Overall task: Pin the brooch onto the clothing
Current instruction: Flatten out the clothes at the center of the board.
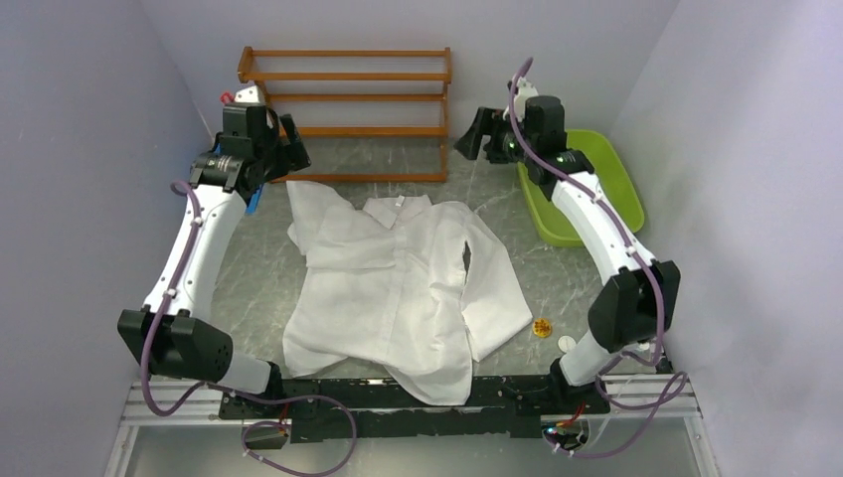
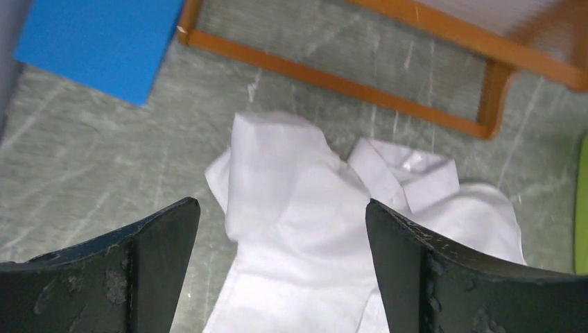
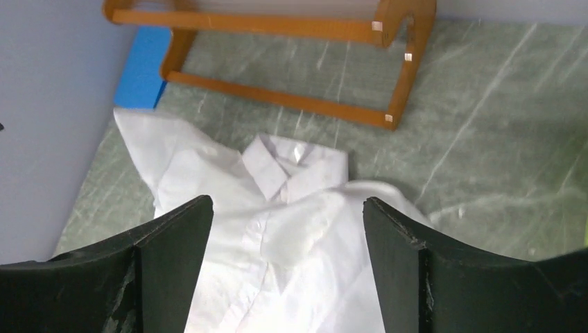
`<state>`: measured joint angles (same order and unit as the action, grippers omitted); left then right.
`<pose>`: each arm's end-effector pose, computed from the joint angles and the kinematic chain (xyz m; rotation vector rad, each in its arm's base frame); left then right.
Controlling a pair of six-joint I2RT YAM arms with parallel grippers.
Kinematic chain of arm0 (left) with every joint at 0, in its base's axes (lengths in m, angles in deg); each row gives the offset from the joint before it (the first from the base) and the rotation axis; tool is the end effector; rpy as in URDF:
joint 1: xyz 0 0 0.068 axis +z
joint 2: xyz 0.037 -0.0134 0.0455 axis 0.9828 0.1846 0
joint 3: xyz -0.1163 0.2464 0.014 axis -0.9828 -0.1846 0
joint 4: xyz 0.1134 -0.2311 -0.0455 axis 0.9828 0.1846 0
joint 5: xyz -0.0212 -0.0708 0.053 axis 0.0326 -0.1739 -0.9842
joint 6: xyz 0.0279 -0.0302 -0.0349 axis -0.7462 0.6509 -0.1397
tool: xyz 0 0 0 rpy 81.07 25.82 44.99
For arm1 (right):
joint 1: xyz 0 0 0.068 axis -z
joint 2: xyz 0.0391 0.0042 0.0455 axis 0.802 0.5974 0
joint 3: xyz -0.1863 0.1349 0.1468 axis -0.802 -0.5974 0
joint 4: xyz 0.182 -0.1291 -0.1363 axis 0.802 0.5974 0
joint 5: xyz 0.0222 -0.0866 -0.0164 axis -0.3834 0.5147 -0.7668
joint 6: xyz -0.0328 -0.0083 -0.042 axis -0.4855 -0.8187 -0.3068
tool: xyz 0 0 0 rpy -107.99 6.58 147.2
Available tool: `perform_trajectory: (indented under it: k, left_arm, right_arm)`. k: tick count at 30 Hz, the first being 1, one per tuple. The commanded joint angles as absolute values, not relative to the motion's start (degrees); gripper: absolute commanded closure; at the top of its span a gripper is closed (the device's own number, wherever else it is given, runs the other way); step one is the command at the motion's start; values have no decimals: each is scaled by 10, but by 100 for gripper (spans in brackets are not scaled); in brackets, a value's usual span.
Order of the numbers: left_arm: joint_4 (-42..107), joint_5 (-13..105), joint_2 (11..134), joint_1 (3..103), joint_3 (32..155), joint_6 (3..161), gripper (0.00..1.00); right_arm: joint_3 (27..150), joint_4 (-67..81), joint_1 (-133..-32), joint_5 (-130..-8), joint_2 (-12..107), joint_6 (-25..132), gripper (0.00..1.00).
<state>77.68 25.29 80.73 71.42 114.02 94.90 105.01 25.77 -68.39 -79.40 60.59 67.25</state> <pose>0.3117 -0.0357 0.4130 -0.4370 2.1083 -0.0933 0.3714 0.1113 0.3889 -0.1200 1.9872 0.7110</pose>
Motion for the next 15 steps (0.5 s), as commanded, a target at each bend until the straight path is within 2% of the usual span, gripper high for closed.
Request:
perform_trajectory:
  k: [1, 7, 15]
  left_arm:
    - [759, 358, 740, 718, 1067, 956, 5]
    - [749, 419, 667, 719, 902, 1008, 5]
    - [705, 512, 642, 719, 726, 1042, 5]
  right_arm:
    - [906, 214, -683, -796, 503, 680, 16]
    - [691, 183, -684, -846, 395, 716, 17]
    - [511, 190, -684, -781, 332, 730, 21]
